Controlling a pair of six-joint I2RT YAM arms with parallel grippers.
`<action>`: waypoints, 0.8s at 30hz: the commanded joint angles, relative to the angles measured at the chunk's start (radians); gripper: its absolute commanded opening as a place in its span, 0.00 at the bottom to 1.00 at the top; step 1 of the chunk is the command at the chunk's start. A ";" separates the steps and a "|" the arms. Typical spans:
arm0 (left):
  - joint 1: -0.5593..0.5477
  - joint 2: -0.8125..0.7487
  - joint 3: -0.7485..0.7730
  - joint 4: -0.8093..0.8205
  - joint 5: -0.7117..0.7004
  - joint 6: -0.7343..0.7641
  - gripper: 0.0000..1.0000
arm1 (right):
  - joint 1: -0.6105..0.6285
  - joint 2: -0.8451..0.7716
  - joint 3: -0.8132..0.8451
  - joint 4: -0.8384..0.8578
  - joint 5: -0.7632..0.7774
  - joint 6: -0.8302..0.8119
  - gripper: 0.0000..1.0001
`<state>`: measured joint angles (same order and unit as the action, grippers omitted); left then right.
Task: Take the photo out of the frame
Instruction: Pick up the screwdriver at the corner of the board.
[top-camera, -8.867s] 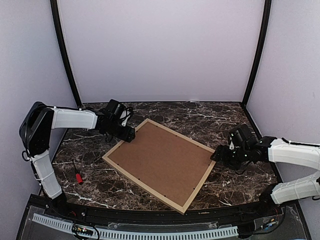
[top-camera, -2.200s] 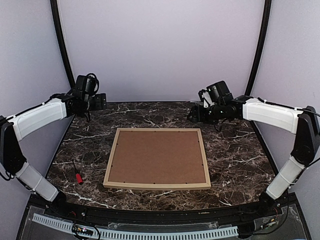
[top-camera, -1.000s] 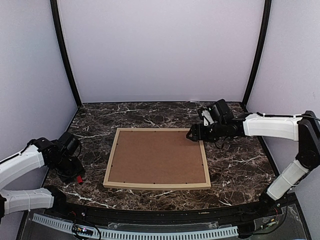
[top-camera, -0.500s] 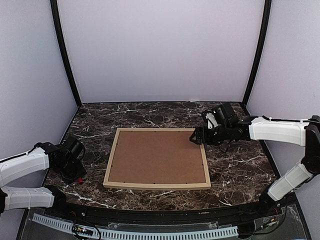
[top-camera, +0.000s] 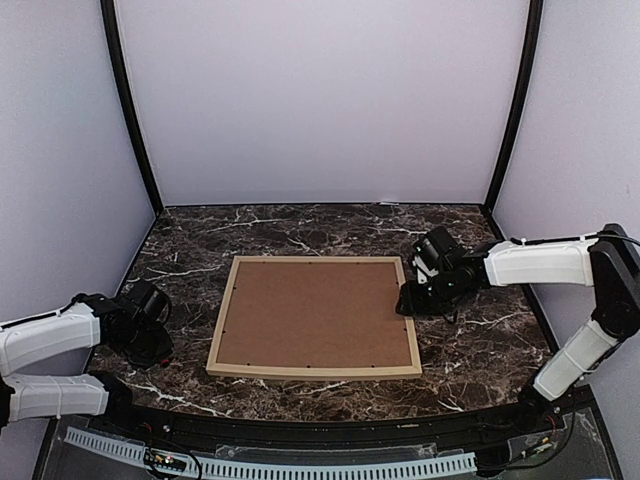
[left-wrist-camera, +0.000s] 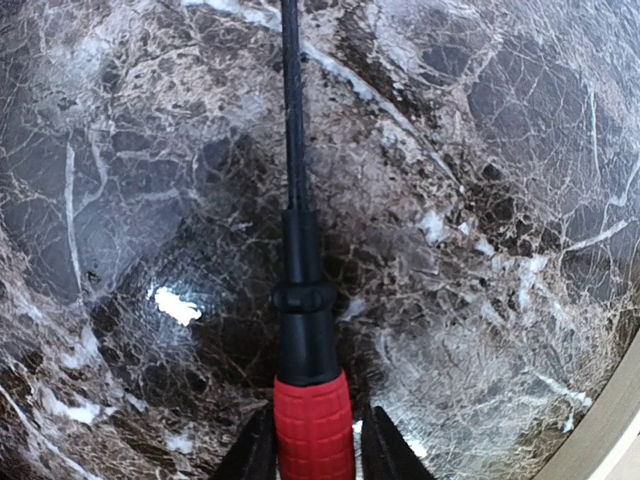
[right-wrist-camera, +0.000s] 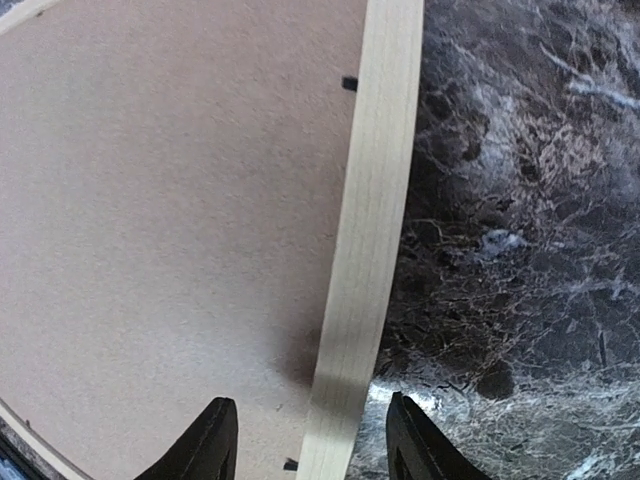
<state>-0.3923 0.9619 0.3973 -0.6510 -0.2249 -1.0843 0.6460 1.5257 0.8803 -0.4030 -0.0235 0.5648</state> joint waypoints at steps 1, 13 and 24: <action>0.003 -0.002 -0.014 0.020 -0.014 0.002 0.28 | 0.012 0.057 0.021 -0.048 0.055 -0.007 0.48; 0.003 -0.052 -0.029 0.007 -0.028 -0.003 0.08 | 0.017 0.115 0.057 -0.089 0.116 -0.011 0.19; 0.003 -0.101 -0.020 0.000 0.003 -0.008 0.00 | 0.005 0.133 0.086 -0.102 0.167 -0.077 0.14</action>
<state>-0.3923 0.8936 0.3759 -0.6411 -0.2321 -1.0851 0.6601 1.6337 0.9424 -0.4793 0.0731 0.5583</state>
